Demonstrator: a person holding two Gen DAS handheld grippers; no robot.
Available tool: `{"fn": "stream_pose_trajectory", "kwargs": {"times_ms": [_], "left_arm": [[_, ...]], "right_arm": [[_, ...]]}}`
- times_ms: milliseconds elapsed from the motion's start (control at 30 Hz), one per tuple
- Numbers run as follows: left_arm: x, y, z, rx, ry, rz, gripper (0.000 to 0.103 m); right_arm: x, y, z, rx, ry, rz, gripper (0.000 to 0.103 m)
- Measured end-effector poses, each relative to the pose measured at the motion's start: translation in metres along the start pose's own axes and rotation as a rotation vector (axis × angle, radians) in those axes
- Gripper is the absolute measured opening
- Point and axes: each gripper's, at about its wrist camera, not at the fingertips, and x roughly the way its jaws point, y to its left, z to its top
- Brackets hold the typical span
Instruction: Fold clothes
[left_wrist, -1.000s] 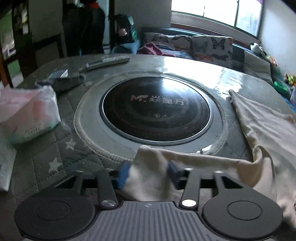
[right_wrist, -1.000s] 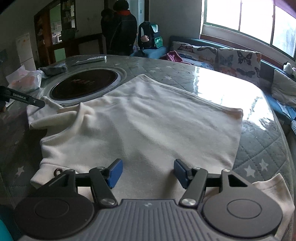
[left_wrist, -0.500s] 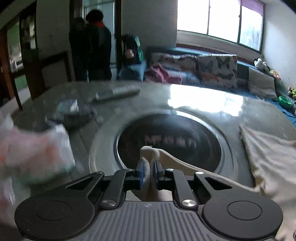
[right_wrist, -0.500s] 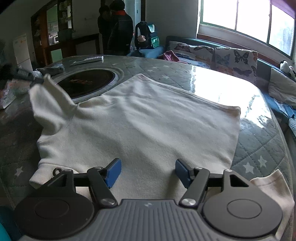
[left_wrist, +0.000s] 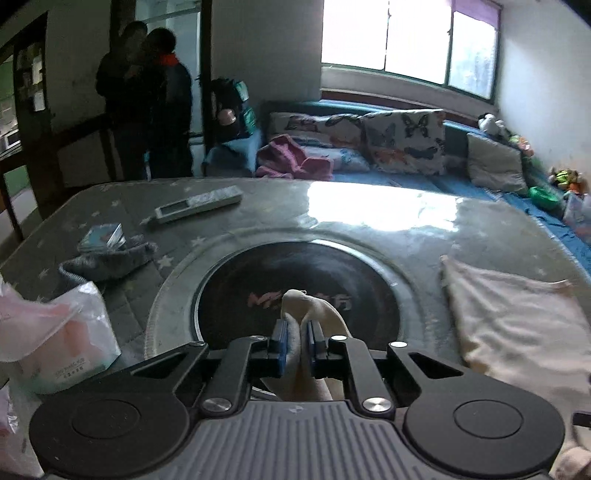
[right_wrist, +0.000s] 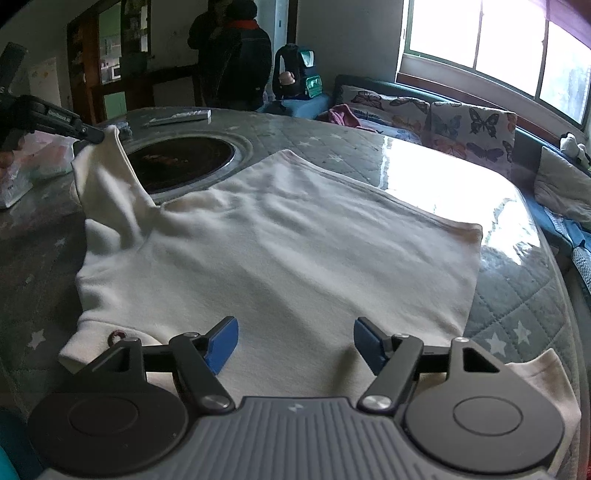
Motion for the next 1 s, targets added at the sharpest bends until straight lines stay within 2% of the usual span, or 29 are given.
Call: {"fn": "stream_pose_trajectory", "kwargs": {"times_ms": [133, 233, 367, 467, 600, 667, 767, 900, 1000], "left_arm": [[-0.009, -0.012, 0.004, 0.033, -0.022, -0.024, 0.013], [-0.005, -0.013, 0.003, 0.052, -0.021, 0.028, 0.013], [0.008, 0.002, -0.008, 0.029, 0.025, 0.105, 0.013], [0.017, 0.015, -0.019, 0.004, 0.069, 0.132, 0.013], [0.025, 0.025, -0.035, -0.019, 0.119, 0.153, 0.013], [0.027, 0.029, -0.039, -0.027, 0.131, 0.17, 0.009], [0.029, 0.034, -0.043, -0.037, 0.143, 0.196, 0.009], [0.027, 0.034, -0.047, -0.033, 0.154, 0.192, 0.009], [0.025, 0.029, -0.045, -0.032, 0.153, 0.166, 0.01]], "right_arm": [[-0.002, 0.002, 0.0, -0.002, -0.008, 0.003, 0.071], [-0.004, 0.004, 0.0, -0.003, -0.014, 0.005, 0.071], [-0.018, -0.005, -0.007, 0.04, -0.047, -0.011, 0.071], [-0.034, -0.024, -0.014, 0.102, -0.074, -0.057, 0.071], [-0.046, -0.061, -0.03, 0.216, -0.049, -0.119, 0.071], [-0.05, -0.078, -0.042, 0.281, -0.035, -0.129, 0.071], [-0.056, -0.096, -0.056, 0.32, -0.025, -0.208, 0.071], [-0.066, -0.112, -0.072, 0.354, -0.041, -0.354, 0.071], [-0.072, -0.124, -0.081, 0.438, -0.046, -0.413, 0.071]]}}
